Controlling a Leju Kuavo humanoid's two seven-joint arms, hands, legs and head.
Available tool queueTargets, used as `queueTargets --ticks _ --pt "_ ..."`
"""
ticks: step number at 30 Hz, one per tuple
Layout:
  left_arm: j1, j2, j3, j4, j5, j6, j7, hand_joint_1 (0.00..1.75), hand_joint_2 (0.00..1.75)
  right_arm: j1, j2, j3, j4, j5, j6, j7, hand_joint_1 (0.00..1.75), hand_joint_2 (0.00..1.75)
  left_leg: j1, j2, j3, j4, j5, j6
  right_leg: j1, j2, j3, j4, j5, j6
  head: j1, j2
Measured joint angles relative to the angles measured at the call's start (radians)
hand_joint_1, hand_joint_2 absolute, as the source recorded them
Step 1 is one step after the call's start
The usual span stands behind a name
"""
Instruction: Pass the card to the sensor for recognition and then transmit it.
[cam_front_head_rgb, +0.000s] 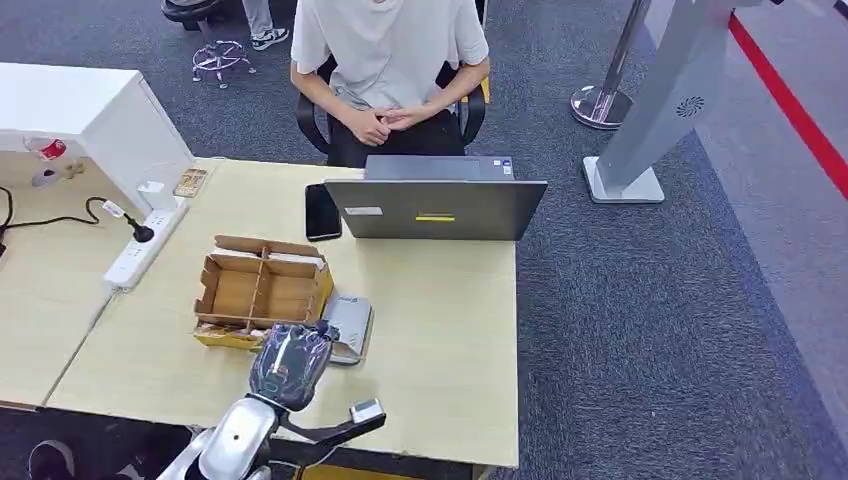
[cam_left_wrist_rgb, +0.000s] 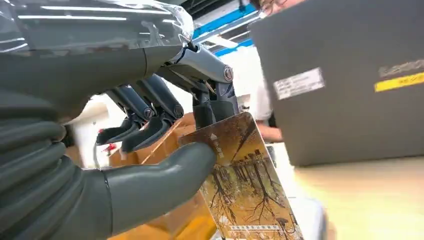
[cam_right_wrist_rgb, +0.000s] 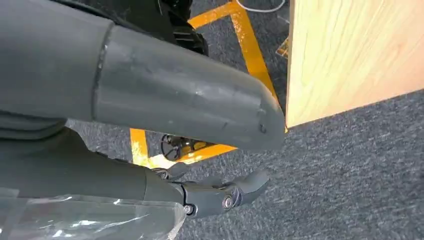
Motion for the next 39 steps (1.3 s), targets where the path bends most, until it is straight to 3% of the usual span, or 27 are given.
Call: queueTargets --ticks 8,17,20,32,39 --pt "0.032 0.0 0.099 0.018 0.0 0.028 0.011 1.75 1.75 -0.001 0.0 0.002 -0.002 0.025 0.007 -0.007 0.0 0.0 0.0 0.0 0.0 0.0 0.0 0.0 0.0 0.0 0.0 0.0 0.0 0.0 0.0 0.0" --pt "0.041 -0.003 0.13 0.032 0.0 0.036 0.018 1.75 1.75 -0.003 0.0 0.003 -0.005 0.036 0.012 -0.007 0.0 0.0 0.0 0.0 0.0 0.0 0.0 0.0 0.0 0.0 0.0 0.0 0.0 0.0 0.0 0.0" --pt "0.042 -0.01 0.167 0.05 0.001 0.085 0.016 1.75 1.75 -0.005 0.0 0.007 -0.005 0.056 0.019 -0.005 0.0 0.0 0.0 0.0 0.0 0.0 0.0 0.0 0.0 0.0 0.0 0.0 0.0 0.0 0.0 0.0" --pt "0.036 -0.064 0.333 0.151 -0.002 0.348 -0.089 1.75 1.75 -0.024 0.021 0.028 -0.014 0.135 0.024 0.001 0.0 0.0 0.0 0.0 0.0 0.0 0.0 0.0 0.0 0.0 0.0 0.0 0.0 0.0 0.0 0.0" --pt "0.023 -0.093 0.336 0.172 -0.004 0.385 -0.094 1.75 1.75 -0.036 0.026 0.028 -0.019 0.142 0.023 0.001 0.0 0.0 0.0 0.0 0.0 0.0 0.0 0.0 0.0 0.0 0.0 0.0 0.0 0.0 0.0 0.0"
